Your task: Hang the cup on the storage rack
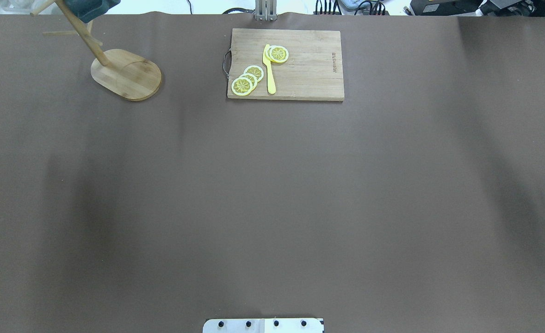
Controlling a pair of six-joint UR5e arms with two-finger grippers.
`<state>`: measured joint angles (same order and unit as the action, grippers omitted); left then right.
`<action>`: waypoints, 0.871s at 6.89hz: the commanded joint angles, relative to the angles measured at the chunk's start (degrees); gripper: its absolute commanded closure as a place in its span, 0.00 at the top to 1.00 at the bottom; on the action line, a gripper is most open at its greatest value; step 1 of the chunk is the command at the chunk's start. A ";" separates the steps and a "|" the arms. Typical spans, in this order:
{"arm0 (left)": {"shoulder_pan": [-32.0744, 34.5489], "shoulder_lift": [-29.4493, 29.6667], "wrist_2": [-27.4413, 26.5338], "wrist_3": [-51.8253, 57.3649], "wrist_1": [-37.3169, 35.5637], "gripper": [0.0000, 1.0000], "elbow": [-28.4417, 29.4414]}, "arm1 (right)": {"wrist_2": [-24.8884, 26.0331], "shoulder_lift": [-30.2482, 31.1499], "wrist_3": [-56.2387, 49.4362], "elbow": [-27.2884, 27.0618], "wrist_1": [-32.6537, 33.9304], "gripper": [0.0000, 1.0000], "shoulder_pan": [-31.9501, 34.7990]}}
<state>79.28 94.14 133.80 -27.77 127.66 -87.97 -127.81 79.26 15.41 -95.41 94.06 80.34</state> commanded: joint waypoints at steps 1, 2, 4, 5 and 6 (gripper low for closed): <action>0.44 -0.62 6.36 11.02 -19.56 0.98 -4.48 | -0.42 1.42 -6.95 2.59 -0.02 1.00 2.88; 0.35 -3.76 5.95 15.07 -22.26 0.98 -6.15 | -0.86 2.56 -8.19 2.59 -0.02 1.00 3.59; 0.26 -9.65 0.07 15.73 -20.98 0.98 -9.76 | -1.21 3.79 -10.65 2.51 -0.10 1.00 4.04; 0.18 -10.11 0.50 15.56 -20.53 0.98 -10.20 | -1.12 3.97 -11.54 2.59 -0.10 1.00 4.04; 0.09 -10.12 0.85 15.55 -21.22 0.98 -9.25 | -1.12 4.58 -13.11 2.68 -0.10 1.00 4.21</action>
<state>79.48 84.58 134.49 -12.25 106.74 -97.57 -128.95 83.24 3.96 -92.81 93.96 84.38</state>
